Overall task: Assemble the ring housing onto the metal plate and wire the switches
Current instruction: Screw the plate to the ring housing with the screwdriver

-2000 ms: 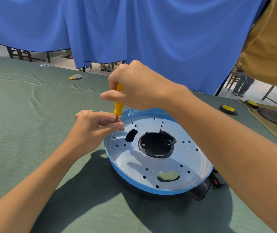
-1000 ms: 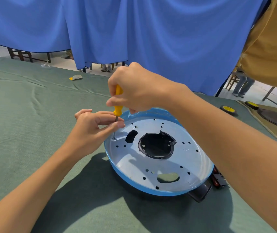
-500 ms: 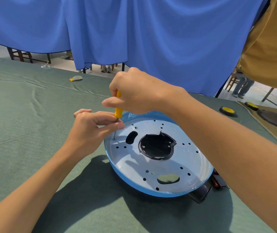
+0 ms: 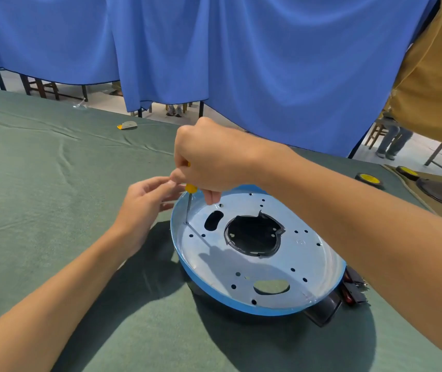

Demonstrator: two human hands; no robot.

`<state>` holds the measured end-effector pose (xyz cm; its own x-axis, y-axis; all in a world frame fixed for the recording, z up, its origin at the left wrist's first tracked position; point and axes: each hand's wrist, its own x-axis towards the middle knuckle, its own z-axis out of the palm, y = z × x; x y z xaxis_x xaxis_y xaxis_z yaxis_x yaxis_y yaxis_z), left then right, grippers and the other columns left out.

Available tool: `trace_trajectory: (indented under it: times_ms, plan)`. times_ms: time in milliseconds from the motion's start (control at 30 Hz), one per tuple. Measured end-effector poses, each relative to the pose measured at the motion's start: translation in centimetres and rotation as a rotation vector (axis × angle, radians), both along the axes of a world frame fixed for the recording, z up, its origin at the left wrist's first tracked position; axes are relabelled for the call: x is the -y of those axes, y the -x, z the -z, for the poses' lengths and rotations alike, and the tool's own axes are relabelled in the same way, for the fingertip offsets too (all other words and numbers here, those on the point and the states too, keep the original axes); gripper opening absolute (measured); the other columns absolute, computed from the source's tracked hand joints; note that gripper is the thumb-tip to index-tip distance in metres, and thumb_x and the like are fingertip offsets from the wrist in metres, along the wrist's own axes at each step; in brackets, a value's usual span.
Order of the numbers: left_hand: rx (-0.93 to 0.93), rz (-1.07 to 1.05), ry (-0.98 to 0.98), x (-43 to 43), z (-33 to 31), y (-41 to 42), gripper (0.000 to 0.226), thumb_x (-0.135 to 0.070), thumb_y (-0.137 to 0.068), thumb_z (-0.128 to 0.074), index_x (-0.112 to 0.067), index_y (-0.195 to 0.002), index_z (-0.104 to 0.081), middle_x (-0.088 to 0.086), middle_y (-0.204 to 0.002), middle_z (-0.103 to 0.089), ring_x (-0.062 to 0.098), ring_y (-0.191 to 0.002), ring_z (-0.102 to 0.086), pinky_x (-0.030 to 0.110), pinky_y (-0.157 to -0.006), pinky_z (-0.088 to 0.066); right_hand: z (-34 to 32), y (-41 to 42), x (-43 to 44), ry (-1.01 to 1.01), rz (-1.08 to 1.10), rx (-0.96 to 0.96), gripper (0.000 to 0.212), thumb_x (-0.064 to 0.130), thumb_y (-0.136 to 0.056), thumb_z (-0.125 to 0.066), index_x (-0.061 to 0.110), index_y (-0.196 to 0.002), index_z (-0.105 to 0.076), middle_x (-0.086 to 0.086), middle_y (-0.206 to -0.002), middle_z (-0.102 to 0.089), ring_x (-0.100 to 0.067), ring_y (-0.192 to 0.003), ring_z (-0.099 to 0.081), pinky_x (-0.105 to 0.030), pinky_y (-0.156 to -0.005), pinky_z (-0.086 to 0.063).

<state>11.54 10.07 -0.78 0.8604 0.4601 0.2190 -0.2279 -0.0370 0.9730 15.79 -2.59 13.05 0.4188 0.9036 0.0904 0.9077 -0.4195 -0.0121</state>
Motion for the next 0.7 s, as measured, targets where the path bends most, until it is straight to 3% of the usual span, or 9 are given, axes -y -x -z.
trace_trajectory:
  times_ms: [167,300,400,433,567,700]
  plan:
    - [-0.059,0.170,0.126,2.1,0.2,0.2,0.034,-0.026,-0.099,-0.052,-0.023,-0.080,-0.079,0.004,-0.087,-0.077,0.016,-0.077,-0.072,0.024,-0.062,-0.055,0.4,-0.4,0.2,-0.052,0.120,-0.037,0.032,0.008,-0.093,-0.046,0.010,-0.061,-0.041,-0.010,-0.065,-0.058,-0.023,-0.057,-0.070,-0.035,-0.062,-0.059]
    - [-0.117,0.191,0.229,2.9,0.1,0.4,0.029,-0.036,-0.092,-0.057,-0.022,-0.080,-0.080,0.006,-0.087,-0.077,0.017,-0.074,-0.073,0.025,-0.060,-0.056,-1.2,-0.2,0.6,0.177,0.130,-0.059,0.034,0.030,-0.092,-0.057,0.010,-0.064,-0.055,0.001,-0.043,-0.062,-0.013,-0.046,-0.064,-0.016,-0.043,-0.043]
    - [-0.123,0.169,0.261,3.0,-0.1,0.2,0.031,-0.031,-0.095,-0.057,-0.018,-0.078,-0.080,0.006,-0.082,-0.076,0.017,-0.069,-0.071,0.022,-0.056,-0.054,-2.2,-0.2,0.5,0.369,-0.005,0.130,0.024,0.035,-0.088,-0.062,0.012,-0.090,-0.068,-0.002,-0.072,-0.068,-0.018,-0.062,-0.060,-0.020,-0.039,-0.034]
    - [-0.127,0.153,0.262,3.0,0.0,0.2,0.032,-0.028,-0.096,-0.056,-0.017,-0.077,-0.079,0.006,-0.080,-0.075,0.017,-0.068,-0.071,0.022,-0.056,-0.053,-2.1,-0.1,0.3,0.387,-0.081,0.199,0.022,0.032,-0.087,-0.062,0.011,-0.091,-0.068,-0.003,-0.070,-0.062,-0.017,-0.060,-0.053,-0.018,-0.038,-0.031]
    - [-0.123,0.126,0.239,2.9,0.1,0.1,0.030,-0.025,-0.096,-0.055,-0.004,-0.085,-0.073,0.015,-0.085,-0.073,0.022,-0.072,-0.069,0.027,-0.060,-0.056,-2.0,-0.2,-0.1,0.391,-0.203,0.267,0.025,0.025,-0.085,-0.061,0.009,-0.065,-0.059,0.000,-0.047,-0.035,-0.013,-0.046,-0.031,-0.013,-0.037,-0.031]
    - [-0.058,0.129,0.202,3.3,0.0,-0.1,0.030,-0.025,-0.090,-0.059,-0.020,-0.065,-0.075,0.001,-0.070,-0.071,0.011,-0.062,-0.065,0.019,-0.055,-0.050,-2.1,-0.7,-0.6,0.395,-0.218,0.215,0.047,0.026,-0.086,-0.060,0.010,-0.049,-0.035,-0.001,-0.044,-0.023,-0.017,-0.044,-0.028,-0.020,-0.036,-0.027]
